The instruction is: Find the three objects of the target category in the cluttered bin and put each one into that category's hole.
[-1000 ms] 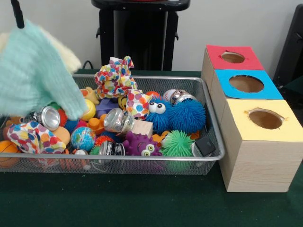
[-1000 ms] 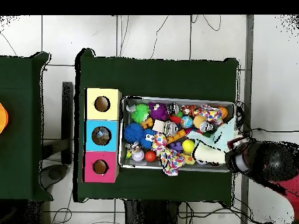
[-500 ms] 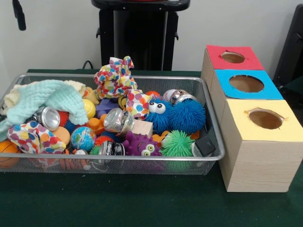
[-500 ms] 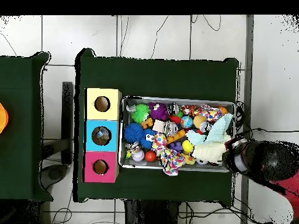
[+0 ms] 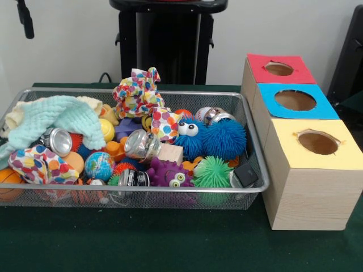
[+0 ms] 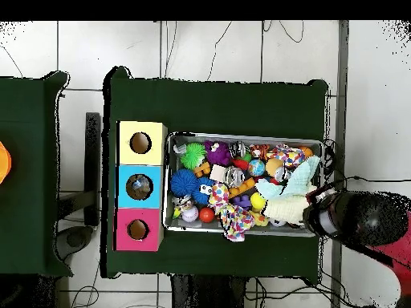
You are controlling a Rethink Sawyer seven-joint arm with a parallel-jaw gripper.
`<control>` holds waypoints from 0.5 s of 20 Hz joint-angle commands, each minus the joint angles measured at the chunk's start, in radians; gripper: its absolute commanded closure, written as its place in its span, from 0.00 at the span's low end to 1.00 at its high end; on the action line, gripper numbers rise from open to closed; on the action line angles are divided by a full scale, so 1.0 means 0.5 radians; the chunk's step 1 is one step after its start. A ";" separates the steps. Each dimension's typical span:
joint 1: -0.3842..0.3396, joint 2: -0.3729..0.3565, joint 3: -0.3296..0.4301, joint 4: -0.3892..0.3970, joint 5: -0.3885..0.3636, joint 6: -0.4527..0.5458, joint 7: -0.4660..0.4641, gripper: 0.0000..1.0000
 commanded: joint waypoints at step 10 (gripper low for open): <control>0.127 0.063 0.217 0.222 -0.082 -0.292 -0.201 0.00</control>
